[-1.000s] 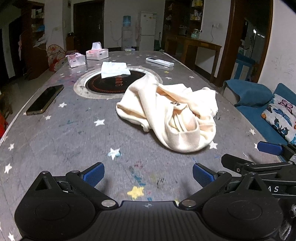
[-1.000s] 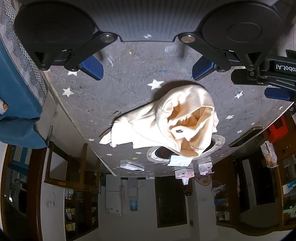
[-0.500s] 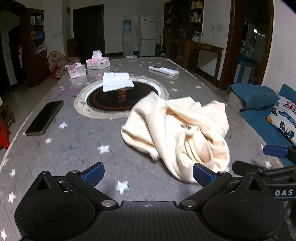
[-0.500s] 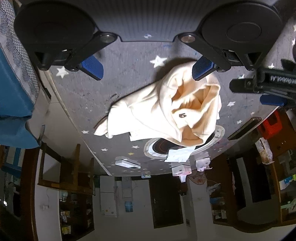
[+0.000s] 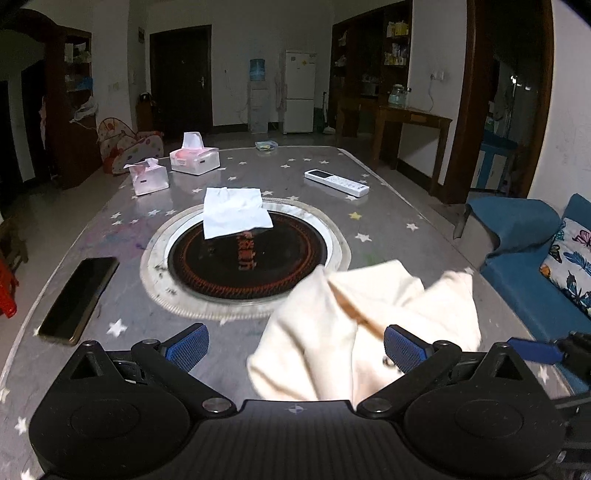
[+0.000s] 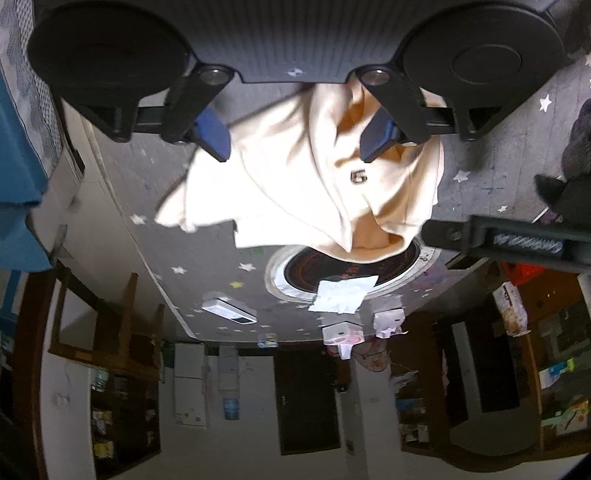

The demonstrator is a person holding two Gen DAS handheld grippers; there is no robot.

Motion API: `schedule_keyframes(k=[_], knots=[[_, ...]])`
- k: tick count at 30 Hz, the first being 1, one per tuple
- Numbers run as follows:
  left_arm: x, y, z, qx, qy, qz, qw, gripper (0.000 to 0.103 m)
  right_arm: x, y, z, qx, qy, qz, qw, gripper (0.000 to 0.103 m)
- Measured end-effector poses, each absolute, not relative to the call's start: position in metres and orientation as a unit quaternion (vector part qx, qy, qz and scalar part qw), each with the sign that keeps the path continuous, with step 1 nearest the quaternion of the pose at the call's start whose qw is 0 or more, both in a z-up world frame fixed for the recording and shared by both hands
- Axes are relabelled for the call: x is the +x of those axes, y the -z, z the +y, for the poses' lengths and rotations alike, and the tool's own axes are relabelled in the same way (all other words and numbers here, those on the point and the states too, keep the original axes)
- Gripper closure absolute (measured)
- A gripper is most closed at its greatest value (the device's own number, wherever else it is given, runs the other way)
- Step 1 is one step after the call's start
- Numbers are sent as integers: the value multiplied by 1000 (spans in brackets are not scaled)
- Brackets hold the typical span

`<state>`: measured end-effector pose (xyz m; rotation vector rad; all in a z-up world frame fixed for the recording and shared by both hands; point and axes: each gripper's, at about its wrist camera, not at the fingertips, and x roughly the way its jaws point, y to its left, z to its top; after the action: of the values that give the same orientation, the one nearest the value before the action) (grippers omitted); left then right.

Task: Fold clothes
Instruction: 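Close the left gripper on the sweatshirt while the right gripper grasps it too, then lift the sweatshirt with both grippers and shake it out to unfold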

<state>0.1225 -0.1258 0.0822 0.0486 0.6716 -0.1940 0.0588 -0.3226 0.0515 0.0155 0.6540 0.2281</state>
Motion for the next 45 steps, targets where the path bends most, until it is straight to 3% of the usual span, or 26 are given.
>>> schedule_keyframes(k=[8,11,13,14,16,19,36,45], knots=[[171,-74,-139,29,96,358,928,6,98,-48,-307,-4,-145,332,932,50],[184,-66,-142,27,97,382,919,23,109,-41,-301,-15,-159,342,926,63],[190,-59,-139,17,101,401,911,49,113,-37,-299,-21,-160,349,923,73],[192,-56,-137,12,104,408,907,56,114,-35,-299,-25,-160,352,922,81],[191,-50,-131,7,108,417,903,84,115,-33,-301,-27,-159,355,921,93],[182,-49,-124,-1,112,412,904,93,108,-35,-309,-25,-150,346,926,100],[45,-92,-48,-66,142,352,923,95,-21,-91,-357,-39,-151,277,948,102],[-41,-74,-6,-86,133,384,910,95,-93,-98,-380,-50,-162,302,938,100]])
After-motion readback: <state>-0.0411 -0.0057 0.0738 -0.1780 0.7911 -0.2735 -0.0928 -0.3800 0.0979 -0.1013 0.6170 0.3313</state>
